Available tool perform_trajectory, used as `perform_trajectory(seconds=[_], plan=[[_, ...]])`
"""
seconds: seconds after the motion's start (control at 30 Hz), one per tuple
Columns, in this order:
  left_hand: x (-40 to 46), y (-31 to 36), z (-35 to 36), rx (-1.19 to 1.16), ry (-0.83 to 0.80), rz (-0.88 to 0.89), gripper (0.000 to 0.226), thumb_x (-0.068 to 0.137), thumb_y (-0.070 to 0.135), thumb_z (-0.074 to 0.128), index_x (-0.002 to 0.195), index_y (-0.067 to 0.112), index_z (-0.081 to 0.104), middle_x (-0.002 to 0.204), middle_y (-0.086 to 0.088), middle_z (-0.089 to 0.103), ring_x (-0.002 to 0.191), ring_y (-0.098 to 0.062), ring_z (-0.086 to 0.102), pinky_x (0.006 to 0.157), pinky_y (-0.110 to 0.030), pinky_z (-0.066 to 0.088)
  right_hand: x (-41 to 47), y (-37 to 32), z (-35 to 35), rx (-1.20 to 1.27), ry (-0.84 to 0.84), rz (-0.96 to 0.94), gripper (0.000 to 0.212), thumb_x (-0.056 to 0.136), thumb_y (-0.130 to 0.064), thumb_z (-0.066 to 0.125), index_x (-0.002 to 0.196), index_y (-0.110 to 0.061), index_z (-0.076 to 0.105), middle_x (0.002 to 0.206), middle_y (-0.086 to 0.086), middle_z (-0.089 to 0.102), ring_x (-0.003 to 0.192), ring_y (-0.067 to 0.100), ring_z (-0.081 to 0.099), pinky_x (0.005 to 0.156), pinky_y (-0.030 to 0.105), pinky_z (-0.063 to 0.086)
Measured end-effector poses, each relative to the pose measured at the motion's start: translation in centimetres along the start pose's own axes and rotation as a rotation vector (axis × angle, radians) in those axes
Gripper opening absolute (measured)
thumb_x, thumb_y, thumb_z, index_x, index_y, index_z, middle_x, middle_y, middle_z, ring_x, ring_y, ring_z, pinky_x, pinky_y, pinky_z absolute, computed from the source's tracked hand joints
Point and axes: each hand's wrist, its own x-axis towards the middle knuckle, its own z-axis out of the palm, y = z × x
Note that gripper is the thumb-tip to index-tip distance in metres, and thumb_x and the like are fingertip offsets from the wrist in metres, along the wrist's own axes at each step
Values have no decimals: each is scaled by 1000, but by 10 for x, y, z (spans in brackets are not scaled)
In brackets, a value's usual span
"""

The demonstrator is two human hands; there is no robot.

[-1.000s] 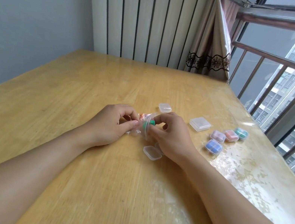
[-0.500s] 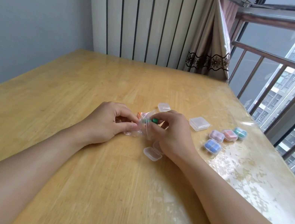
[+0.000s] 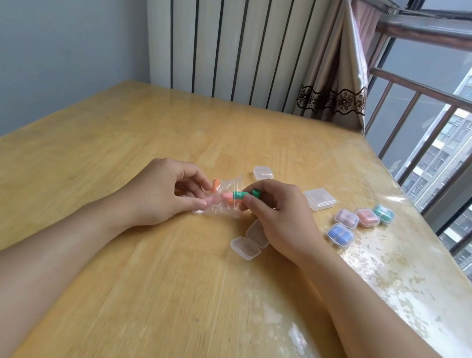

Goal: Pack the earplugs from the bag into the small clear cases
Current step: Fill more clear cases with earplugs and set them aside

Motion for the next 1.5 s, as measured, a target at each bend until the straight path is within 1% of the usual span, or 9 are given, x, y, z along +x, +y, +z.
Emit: perform_trajectory(seconds=[0.1,0.23,0.4,0.53,0.67,0.9,1.13,1.27,1.5], plan=[[0,2,0,69,-8,31,16,78,12,84,83,24,74,75,8,71,71,0,65,68,-11,49,-4,-4,-9,18,-23,-6,9,96,-17,65,92,-12,72,81,-2,77,66,4,62,67,25,50],[-1,3,-1,89,-5,51,12,78,12,83,77,20,75,69,9,69,65,3,60,63,-7,43,-13,-15,-23,-100,-3,-88,7,95,-17,68,92,-13,72,78,-5,75,63,-1,61,62,14,45],[-3,4,-5,85,-34,58,14,82,10,80,87,23,80,81,11,76,78,2,68,73,-8,48,-20,-26,-32,-308,-45,-137,7,92,-20,70,91,-15,75,79,-1,75,76,17,68,72,39,55],[-4,7,-1,127,0,53,22,85,4,75,92,24,80,85,14,75,85,1,68,74,-6,48,-23,-31,-33,-313,-176,-73,8,86,-21,76,91,-14,78,81,1,77,78,20,72,74,43,57],[-5,14,10,167,40,59,19,84,9,71,95,22,78,81,0,73,77,-19,64,68,-17,48,-24,-33,-38,-375,-165,-57,12,79,-22,83,88,-14,80,77,0,76,74,17,71,70,38,58],[-15,29,8,275,220,316,19,73,35,74,88,25,68,84,10,59,83,-10,51,75,-20,38,-27,-40,-39,-436,-209,-60,12,77,-21,85,85,-13,80,73,-4,75,70,11,71,67,32,58],[-34,44,25,170,-155,497,10,76,30,83,85,28,81,69,18,68,60,-8,60,60,-15,46,-30,-41,-46,-413,-241,-48,10,76,-21,85,84,-16,80,69,-10,72,67,6,70,64,30,59],[-34,45,37,147,-134,478,5,80,29,82,80,24,82,72,15,76,62,-3,67,85,-3,42,-33,-43,-45,-423,-273,-68,9,74,-20,86,81,-17,80,65,-13,70,66,6,69,61,25,57],[-37,51,41,0,-121,287,15,67,22,93,74,18,80,61,14,70,60,-1,66,60,-6,43,-34,-45,-38,-518,-260,-111,11,76,-25,86,76,-18,77,67,-7,70,67,10,65,59,27,53]])
